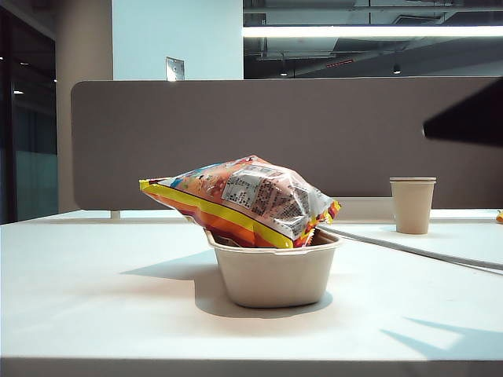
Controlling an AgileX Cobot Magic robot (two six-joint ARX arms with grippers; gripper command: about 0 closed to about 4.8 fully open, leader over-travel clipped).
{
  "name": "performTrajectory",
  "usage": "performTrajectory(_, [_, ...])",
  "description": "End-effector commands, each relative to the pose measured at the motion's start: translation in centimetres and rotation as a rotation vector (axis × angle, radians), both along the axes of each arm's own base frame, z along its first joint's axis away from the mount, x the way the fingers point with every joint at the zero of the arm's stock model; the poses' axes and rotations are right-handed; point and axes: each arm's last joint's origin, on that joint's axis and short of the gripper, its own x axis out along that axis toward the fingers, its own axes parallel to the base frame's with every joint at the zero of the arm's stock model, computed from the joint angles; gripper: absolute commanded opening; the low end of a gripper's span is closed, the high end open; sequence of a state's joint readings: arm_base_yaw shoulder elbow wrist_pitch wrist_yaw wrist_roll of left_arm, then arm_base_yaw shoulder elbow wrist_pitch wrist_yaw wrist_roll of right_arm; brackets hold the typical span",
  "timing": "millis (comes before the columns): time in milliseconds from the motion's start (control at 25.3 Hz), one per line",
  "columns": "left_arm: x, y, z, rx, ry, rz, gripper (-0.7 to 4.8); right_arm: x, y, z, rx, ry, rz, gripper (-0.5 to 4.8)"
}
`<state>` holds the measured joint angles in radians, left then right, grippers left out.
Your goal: Pick up a bag of chips and put them in the box.
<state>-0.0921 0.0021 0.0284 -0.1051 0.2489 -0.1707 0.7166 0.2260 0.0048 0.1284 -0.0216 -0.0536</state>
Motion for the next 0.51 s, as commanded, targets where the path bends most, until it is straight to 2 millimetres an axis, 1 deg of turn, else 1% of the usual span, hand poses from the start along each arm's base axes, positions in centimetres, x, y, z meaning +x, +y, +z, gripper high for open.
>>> performTrajectory(40, [0.03,0.07,0.23,0.024,-0.027,0.026,1.19,0.02,-0.06,-0.34,-0.024,0.02,-0.022,1.55])
performTrajectory(515, [0.15,0.06,-0.48,0.033,-0.009,0.024,1.19,-0.06,-0.13,-0.97,-0.068,0.069,-0.022,1.56])
